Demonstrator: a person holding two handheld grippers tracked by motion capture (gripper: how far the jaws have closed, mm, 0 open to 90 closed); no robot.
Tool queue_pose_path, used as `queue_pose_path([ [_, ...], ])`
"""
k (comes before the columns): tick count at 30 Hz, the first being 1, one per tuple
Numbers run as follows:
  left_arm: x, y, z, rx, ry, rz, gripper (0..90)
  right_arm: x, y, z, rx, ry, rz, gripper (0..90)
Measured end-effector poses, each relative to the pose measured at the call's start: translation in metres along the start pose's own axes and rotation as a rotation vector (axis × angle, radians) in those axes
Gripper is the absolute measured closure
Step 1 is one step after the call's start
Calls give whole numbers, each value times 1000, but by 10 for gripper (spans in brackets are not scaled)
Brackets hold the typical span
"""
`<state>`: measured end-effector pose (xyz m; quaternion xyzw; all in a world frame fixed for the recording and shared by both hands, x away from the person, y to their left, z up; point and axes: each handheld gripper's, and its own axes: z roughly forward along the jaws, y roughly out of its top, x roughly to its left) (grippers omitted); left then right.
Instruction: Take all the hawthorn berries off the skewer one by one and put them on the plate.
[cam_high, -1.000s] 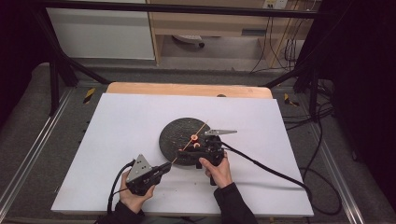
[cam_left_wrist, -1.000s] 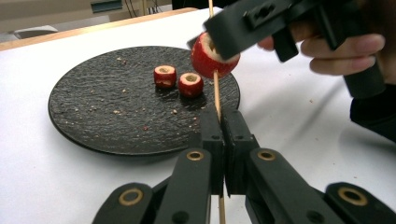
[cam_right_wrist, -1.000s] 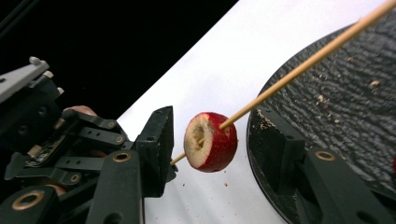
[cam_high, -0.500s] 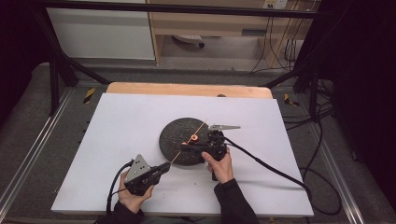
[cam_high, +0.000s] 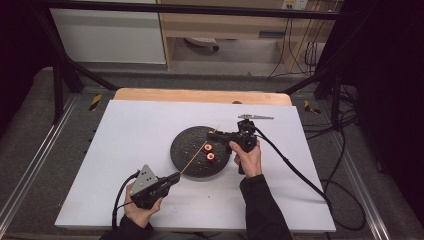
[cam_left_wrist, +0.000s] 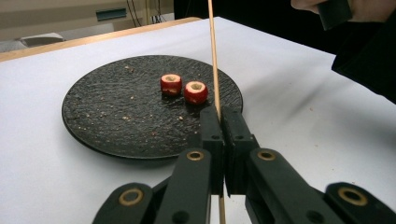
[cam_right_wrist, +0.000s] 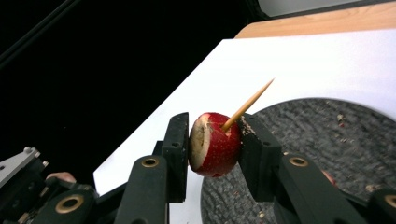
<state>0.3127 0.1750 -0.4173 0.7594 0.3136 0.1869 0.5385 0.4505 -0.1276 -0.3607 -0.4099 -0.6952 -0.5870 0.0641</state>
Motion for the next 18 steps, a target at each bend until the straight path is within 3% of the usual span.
queue_pose_path([
  [5, 2, -1, -2, 0, 5, -2, 881, -5, 11, -4, -20, -20, 13, 665],
  [12, 4, -3, -3, 9, 8, -6, 881, -15, 27, -15, -72, -110, 10, 671],
  [18, 6, -4, -3, 18, 8, -7, 881, -22, 28, -15, -59, -181, -18, 670],
])
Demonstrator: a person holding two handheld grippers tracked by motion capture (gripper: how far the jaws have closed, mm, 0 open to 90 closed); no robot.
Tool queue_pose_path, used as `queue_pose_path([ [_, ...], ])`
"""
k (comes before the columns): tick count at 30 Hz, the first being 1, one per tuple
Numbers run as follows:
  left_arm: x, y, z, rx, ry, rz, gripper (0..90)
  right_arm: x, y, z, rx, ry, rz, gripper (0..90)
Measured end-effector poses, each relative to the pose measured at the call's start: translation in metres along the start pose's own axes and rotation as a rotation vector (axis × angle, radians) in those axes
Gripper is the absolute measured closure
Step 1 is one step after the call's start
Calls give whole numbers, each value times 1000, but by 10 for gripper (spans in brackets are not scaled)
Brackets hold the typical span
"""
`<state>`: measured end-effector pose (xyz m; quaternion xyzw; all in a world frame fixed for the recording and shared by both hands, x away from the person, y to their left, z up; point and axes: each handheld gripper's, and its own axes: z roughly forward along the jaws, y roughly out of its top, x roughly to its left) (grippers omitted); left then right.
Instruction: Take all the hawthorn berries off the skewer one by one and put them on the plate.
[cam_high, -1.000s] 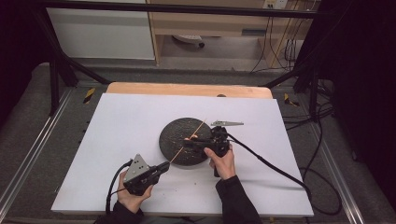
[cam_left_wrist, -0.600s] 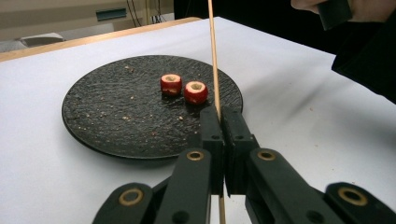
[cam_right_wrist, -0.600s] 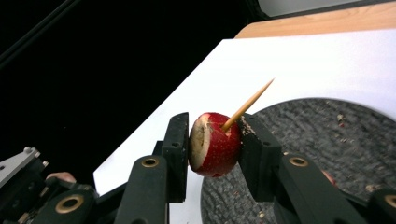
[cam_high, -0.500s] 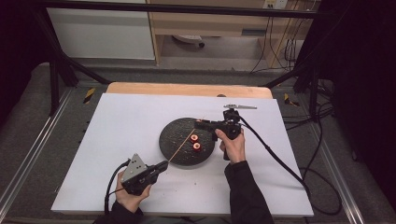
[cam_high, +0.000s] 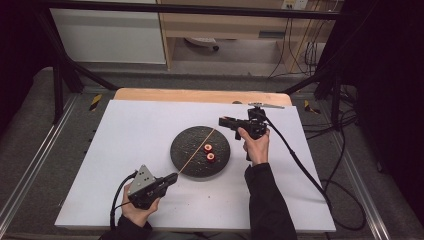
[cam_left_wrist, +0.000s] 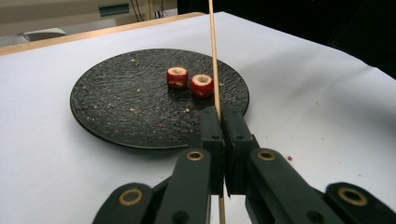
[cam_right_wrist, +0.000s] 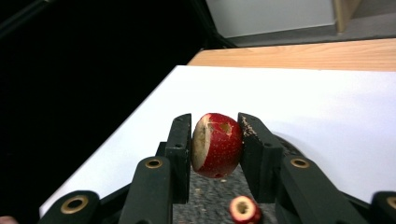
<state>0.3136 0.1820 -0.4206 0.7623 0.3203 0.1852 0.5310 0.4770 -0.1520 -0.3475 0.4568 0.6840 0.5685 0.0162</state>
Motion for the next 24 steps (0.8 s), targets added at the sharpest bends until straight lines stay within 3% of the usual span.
queue_pose_path([
  [8, 1, 0, 0, 4, 2, -5, 881, -15, -14, 10, 39, -69, -4, 669],
  [14, 2, 0, -1, 2, 6, -11, 881, -17, -42, 27, 115, -79, -21, 668],
  [15, 3, 0, 0, 2, 7, -13, 881, -18, -54, 34, 147, -85, -29, 667],
  [24, 4, -1, 1, 7, 11, -23, 880, -24, -86, 53, 223, -126, -71, 664],
])
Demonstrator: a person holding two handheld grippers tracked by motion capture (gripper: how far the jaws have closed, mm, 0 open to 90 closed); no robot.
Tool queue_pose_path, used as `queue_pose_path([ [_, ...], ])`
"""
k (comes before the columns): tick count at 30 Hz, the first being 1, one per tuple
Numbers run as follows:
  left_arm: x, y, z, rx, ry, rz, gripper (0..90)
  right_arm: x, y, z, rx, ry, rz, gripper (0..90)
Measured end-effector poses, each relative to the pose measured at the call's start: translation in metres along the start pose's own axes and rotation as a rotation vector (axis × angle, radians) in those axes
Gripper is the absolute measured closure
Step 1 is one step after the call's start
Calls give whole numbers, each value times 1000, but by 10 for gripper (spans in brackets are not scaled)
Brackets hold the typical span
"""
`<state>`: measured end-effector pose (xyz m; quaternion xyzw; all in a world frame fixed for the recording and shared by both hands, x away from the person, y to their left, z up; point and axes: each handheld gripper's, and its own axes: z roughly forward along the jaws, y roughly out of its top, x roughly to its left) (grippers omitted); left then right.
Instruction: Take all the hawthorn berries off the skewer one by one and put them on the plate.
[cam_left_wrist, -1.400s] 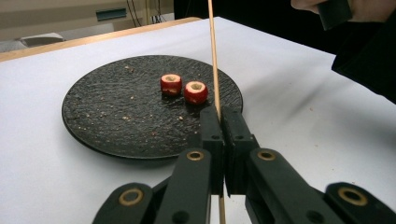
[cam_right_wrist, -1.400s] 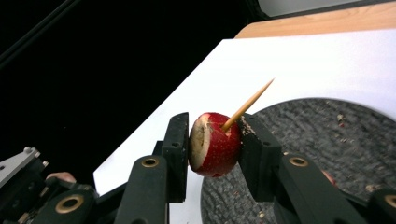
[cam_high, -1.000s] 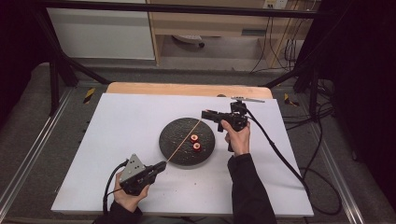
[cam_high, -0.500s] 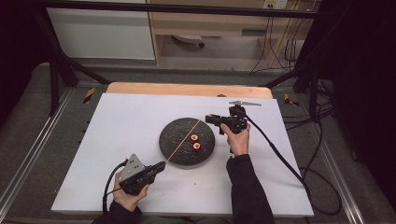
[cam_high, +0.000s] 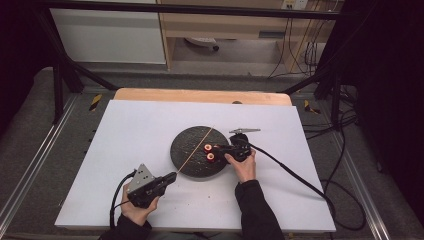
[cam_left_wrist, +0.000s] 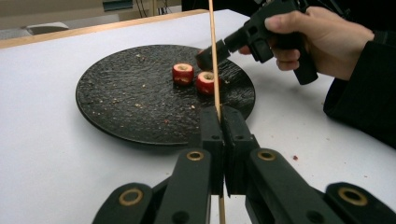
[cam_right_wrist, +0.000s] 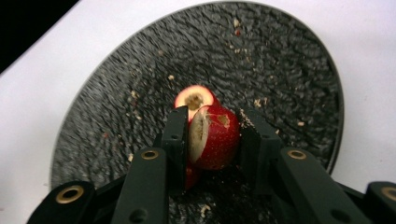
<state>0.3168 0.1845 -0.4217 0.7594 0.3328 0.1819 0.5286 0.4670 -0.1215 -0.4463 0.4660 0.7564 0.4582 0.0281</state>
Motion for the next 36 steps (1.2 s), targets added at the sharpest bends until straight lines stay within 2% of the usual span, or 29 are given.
queue_pose_path([
  [3, 0, 0, 0, 2, 0, -1, 880, 1, -2, 1, -3, 2, -3, 654],
  [6, 1, 0, 0, 4, 0, -2, 881, 1, -1, 0, -16, -14, -14, 603],
  [11, 2, 1, 1, 7, 1, -10, 880, 5, 4, -12, -47, -19, -31, 516],
  [18, 3, 4, 3, 23, 4, -20, 880, 11, -2, -44, -88, -15, -86, 266],
  [22, 4, 7, 5, 37, 7, -25, 880, 8, -15, -63, -104, -30, -115, 100],
  [25, 6, 10, 6, 44, 6, -30, 880, 3, -26, -74, -106, -38, -140, 53],
  [32, 11, 16, 11, 56, 22, -41, 880, -11, -57, -95, -71, -73, -201, 15],
  [36, 15, 20, 16, 72, 32, -46, 880, -18, -72, -103, -65, -79, -200, 11],
])
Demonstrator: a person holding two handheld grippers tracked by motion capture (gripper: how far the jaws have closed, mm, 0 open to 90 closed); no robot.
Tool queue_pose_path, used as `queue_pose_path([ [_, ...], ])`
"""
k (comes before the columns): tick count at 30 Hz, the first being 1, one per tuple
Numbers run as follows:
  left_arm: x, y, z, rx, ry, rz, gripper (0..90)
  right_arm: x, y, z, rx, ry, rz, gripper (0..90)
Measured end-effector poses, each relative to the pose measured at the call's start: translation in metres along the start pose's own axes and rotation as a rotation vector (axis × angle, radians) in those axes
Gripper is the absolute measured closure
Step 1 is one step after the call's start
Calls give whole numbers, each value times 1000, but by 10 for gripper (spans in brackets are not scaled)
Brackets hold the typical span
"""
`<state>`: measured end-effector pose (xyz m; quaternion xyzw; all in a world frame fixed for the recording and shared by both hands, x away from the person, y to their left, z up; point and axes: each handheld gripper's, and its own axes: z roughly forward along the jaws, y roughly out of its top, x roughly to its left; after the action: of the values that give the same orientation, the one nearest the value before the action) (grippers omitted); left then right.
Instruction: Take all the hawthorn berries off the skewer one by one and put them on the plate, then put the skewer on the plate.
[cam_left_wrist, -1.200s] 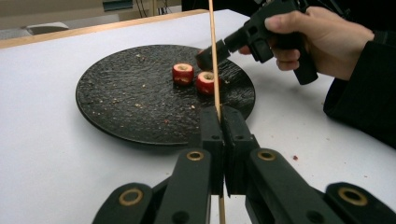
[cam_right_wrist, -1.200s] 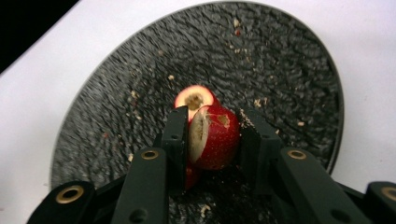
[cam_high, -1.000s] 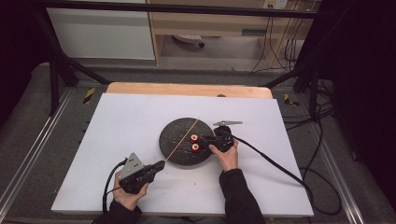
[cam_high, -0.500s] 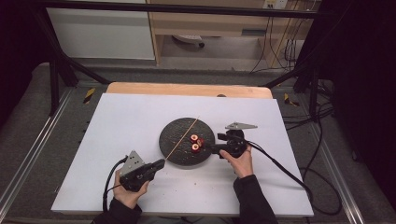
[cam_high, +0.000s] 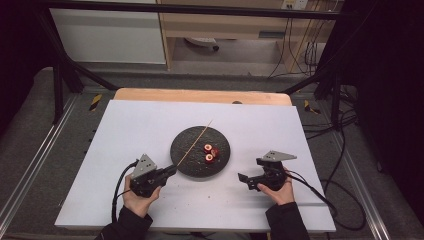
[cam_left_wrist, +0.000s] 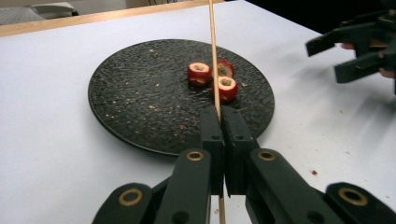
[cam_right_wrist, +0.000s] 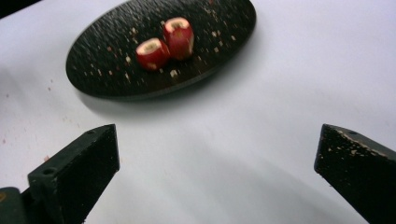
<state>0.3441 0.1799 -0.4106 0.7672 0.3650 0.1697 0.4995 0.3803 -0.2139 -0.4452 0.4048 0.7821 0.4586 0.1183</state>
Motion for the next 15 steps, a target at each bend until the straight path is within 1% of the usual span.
queue_pose_path([
  [4, 5, 5, 7, 26, 14, -5, 880, -5, -11, -8, 8, 2, 12, 11],
  [7, 9, 7, 11, 37, 18, -19, 880, -5, -16, -12, 4, 14, 5, 10],
  [8, 10, 8, 13, 43, 19, -25, 880, -5, -18, -13, 5, 21, 10, 9],
  [10, 12, 10, 16, 53, 21, -27, 880, -5, -19, -15, 4, 33, 3, 8],
  [15, 15, 16, 26, 78, 30, -40, 880, -6, -20, -16, 17, 28, 2, 11],
])
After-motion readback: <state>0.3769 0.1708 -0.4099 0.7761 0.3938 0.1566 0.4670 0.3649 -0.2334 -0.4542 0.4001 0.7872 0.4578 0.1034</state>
